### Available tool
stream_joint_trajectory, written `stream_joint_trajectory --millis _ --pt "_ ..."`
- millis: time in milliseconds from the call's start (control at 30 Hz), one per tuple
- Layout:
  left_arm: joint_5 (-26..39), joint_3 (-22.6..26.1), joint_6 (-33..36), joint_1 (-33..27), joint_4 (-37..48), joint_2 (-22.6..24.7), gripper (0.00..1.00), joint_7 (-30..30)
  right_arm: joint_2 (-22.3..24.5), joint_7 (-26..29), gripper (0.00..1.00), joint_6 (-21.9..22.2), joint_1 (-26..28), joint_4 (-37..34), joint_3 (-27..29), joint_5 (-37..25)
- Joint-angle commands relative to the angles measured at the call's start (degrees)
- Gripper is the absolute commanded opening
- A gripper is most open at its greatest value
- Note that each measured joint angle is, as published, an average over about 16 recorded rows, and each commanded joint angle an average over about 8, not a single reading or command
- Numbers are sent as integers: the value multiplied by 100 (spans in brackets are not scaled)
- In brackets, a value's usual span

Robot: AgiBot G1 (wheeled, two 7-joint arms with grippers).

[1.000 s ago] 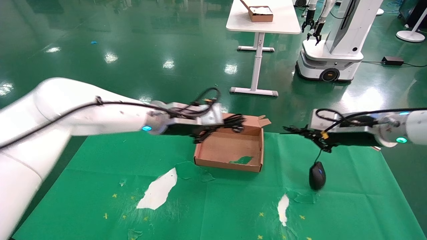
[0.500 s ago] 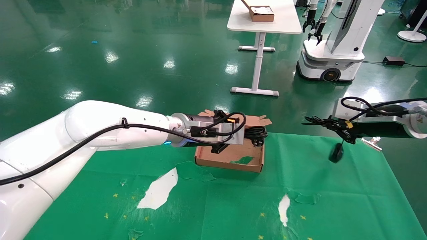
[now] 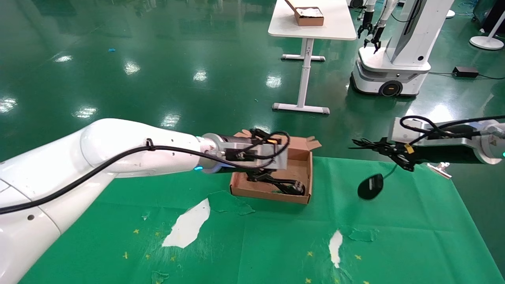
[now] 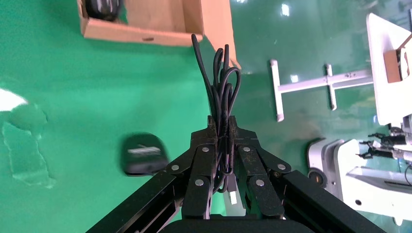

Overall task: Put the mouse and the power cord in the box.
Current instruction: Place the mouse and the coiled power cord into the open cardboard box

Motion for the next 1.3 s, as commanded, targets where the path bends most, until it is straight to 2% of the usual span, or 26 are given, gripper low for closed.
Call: stream_joint_trajectory --millis 33,300,533,700,967,1167,1300 --pt "-80 106 -69 -32 49 0 100 -8 -13 -32 0 -41 24 -23 12 24" --pt "-252 251 -365 -391 1009 -95 100 -222 -215 -254 0 -68 185 46 124 214" --pt "-204 342 154 -752 1636 -478 100 -156 -736 -524 0 48 248 71 244 445" --pt "-164 388 455 -815 1547 -724 100 -122 -1245 -712 0 232 256 10 257 503" --pt "-99 434 440 -798 1318 -830 100 -276 -1971 -969 0 563 138 -255 188 474" --pt "-41 473 409 -785 1166 -887 100 -412 -2154 -987 0 651 -94 -293 -27 373" --pt "-2 499 389 -778 1068 -924 100 -501 -2172 -825 0 912 -294 -248 -251 244"
